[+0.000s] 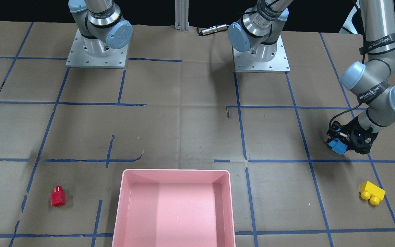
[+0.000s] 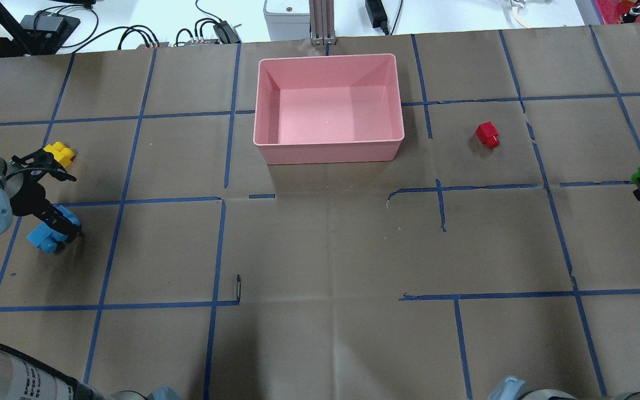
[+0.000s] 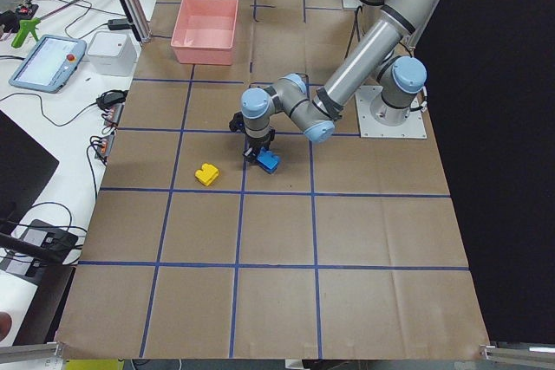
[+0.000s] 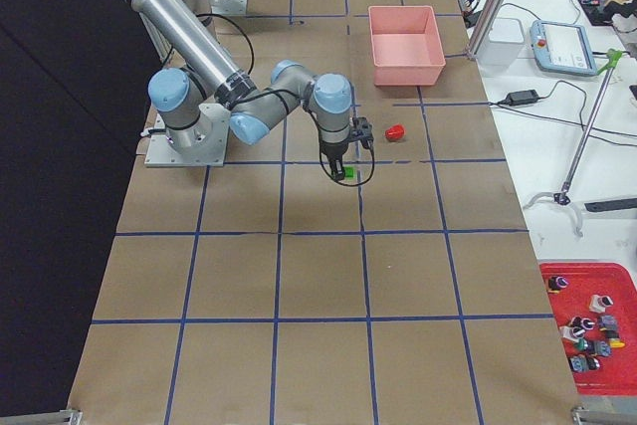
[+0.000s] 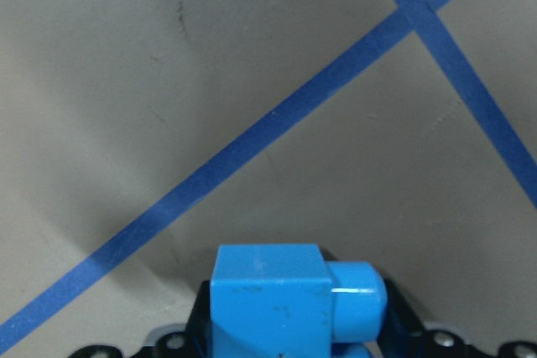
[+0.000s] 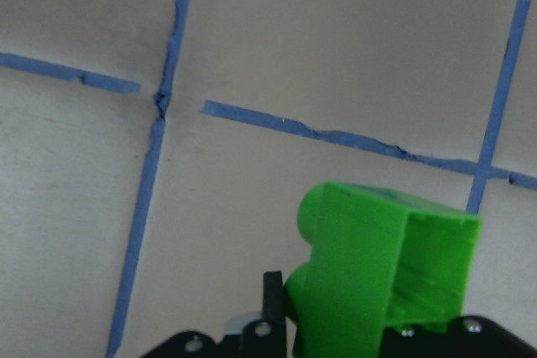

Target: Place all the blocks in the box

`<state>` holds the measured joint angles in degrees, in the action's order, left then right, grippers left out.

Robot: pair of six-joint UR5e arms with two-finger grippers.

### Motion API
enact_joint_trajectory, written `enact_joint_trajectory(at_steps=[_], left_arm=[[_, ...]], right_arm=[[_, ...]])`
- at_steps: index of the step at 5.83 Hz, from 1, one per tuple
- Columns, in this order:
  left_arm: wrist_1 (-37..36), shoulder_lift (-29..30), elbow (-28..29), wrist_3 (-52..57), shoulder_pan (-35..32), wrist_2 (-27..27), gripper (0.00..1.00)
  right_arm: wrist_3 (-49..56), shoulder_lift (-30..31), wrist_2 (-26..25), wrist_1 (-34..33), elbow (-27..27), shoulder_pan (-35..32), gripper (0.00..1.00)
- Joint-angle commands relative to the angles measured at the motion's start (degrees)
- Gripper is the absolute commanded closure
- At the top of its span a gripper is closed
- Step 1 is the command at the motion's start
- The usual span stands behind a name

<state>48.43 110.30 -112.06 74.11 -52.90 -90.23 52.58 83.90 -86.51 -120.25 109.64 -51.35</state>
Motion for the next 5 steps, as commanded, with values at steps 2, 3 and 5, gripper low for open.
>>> enact_joint_trajectory(at_steps=[2,3,5], left_arm=[[18.37,-3.86,15.05,-14.89,-3.68,0.14,0.87],[25.24,-3.69,22.25,-23.92,-7.62,0.23,0.88],[32.49,-3.34,29.95,-41.50,-13.18,0.58,0.88]], right_arm=[[1.29,-1.61,10.35,11.45,-15.84,-15.37,1.00],[0.69,-5.03,15.79,9.97,-17.00,-24.41,0.99],[-2.99,-16.16,22.57,6.00,-27.05,-39.20,0.98]])
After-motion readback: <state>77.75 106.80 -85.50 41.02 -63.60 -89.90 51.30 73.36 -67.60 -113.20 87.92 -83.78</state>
